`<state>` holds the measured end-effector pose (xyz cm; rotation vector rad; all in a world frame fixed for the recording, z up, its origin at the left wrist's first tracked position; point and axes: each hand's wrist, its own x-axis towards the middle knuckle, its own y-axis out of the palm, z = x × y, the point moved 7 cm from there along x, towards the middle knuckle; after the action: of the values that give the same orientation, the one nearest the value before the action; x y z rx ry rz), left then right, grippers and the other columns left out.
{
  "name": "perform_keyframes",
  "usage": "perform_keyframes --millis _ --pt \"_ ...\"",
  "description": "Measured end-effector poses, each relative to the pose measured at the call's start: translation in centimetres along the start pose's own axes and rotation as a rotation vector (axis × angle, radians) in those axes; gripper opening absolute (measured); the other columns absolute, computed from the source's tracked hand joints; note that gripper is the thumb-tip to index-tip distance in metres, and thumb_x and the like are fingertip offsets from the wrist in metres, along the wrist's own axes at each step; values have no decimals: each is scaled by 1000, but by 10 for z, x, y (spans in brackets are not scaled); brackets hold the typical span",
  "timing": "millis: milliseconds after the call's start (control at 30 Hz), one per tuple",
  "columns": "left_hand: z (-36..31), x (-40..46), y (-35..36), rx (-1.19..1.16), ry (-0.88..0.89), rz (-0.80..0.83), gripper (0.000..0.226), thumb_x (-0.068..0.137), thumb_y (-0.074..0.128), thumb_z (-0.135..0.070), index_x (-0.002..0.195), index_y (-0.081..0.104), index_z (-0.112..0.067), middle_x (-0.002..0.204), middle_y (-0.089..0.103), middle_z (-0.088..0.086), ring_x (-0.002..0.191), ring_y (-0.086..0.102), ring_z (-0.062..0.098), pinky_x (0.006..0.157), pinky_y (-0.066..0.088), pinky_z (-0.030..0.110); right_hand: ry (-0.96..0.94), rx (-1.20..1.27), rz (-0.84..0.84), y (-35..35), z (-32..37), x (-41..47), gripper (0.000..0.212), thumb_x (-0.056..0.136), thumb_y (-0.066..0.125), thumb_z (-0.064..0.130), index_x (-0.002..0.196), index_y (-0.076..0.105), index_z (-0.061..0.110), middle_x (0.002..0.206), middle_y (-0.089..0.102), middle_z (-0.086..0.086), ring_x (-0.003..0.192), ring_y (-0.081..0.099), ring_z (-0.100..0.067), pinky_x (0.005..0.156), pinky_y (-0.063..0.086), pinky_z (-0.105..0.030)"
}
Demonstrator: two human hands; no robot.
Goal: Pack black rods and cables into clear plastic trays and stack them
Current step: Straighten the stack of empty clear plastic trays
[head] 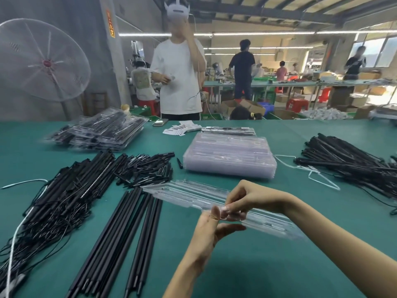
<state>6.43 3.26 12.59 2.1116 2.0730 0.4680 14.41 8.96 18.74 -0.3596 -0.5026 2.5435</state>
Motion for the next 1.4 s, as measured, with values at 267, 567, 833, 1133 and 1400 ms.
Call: perform_keyframes --millis 267,567,833,1133,1400 --pt "1 -27 0 -14 32 -136 112 62 66 -74 112 41 23 91 70 26 75 69 39 74 56 34 -12 91 31 23 -7 -12 15 85 70 22 78 74 10 62 58 -4 56 44 -12 58 39 -19" --pt "12 -61 -8 -171 8 -369 19 91 44 -22 90 30 -9 64 68 20 45 63 31 50 55 28 -119 -409 -275 50 12 -40 17 87 67 31 77 73 19 67 66 1 58 55 -7 58 44 -24" --pt "-13 -76 2 -179 144 -262 28 84 49 -40 96 37 -18 77 68 13 60 68 34 62 55 26 -231 -237 -482 59 44 -75 14 85 69 27 76 76 18 78 67 3 73 62 -11 62 47 -20" --pt "-25 -84 10 -172 204 -224 35 80 52 -43 97 38 -16 78 66 13 67 70 30 67 55 27 -305 -254 -485 66 57 -86 15 87 68 26 77 76 18 79 68 5 70 63 -14 63 46 -16" --pt "-33 -91 12 -151 240 -224 19 74 56 -49 85 58 -33 91 57 18 86 64 49 71 55 29 -346 -181 -497 70 61 -90 16 84 67 25 78 77 15 78 67 6 63 61 -11 61 45 -18"
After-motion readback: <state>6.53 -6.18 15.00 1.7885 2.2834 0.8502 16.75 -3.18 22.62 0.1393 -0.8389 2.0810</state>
